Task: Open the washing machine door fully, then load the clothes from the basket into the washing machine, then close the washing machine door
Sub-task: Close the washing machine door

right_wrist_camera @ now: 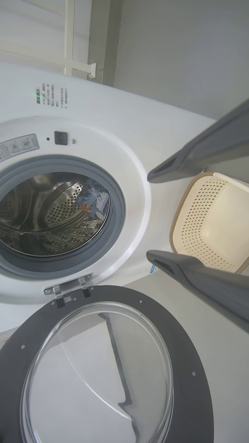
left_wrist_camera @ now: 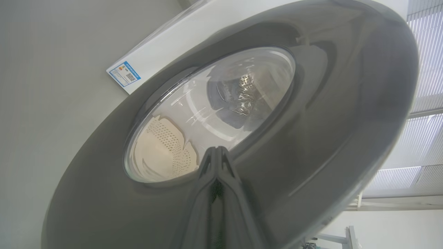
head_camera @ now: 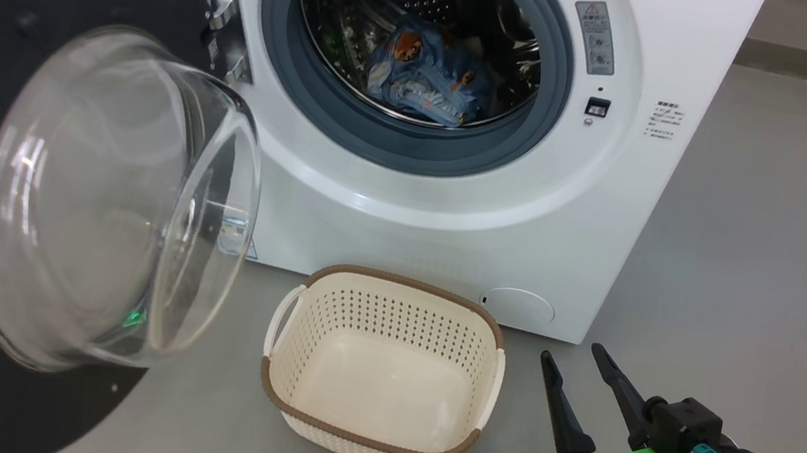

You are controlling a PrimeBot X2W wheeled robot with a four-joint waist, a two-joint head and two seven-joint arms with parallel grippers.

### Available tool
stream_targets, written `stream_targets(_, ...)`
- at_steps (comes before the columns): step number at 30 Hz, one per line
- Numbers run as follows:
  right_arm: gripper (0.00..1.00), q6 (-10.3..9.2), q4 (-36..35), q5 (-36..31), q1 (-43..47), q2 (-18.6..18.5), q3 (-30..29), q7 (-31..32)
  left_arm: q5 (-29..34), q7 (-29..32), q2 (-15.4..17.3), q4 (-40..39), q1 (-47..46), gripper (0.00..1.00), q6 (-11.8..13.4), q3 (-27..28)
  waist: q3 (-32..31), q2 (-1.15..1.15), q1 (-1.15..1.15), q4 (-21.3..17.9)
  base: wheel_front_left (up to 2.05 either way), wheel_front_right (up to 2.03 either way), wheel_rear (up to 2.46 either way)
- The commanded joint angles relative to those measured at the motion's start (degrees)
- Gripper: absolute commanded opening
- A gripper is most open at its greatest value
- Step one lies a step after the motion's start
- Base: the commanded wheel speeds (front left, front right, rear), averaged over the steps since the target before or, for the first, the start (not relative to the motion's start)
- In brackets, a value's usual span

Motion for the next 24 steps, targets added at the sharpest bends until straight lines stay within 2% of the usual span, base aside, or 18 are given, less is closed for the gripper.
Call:
stream_targets(1, 1.00, 0.25, -1.70, 0.53, -0.44, -0.20, 1.21, -0.53, -0.88, 1.48, 2.19, -2.83, -0.60, 0.00, -0.38, 1.16, -0.43, 0.00, 0.00, -0.33, 0.00, 0.00, 0.00)
stream_targets(7, 1.00, 0.25, -2.34, 1.33, -0.27, -0.21, 1.43, -0.53, -3.95, 6.09, -0.71, -10.68, 2.07, 0.00, 0.07, 0.24, -1.02, 0.00, 0.00, -1.75, 0.00, 0.00, 0.00)
stream_targets(12, 1.00, 0.25, -2.81, 1.50, -0.03, -0.22, 1.08, -0.53, -5.47, 7.04, -2.64, -17.92, 4.54, 0.00, 1.33, 0.42, -1.12, 0.00, 0.00, -3.59, 0.00, 0.00, 0.00)
stream_targets(19, 1.00, 0.25, -3.46, 1.62, 0.14, 0.05, 0.84, -0.53, -5.17, 5.94, -5.20, -26.65, 7.72, 0.00, 2.21, 0.11, -1.17, 0.00, 0.00, -7.30, 0.00, 0.00, 0.00)
stream_targets(24, 1.00, 0.25, -3.96, 1.46, 0.14, 0.31, 0.67, -0.53, -4.70, 3.62, -7.27, -30.14, 7.94, 0.00, 1.83, 0.47, -0.76, 0.00, 0.00, -10.51, 0.00, 0.00, 0.00)
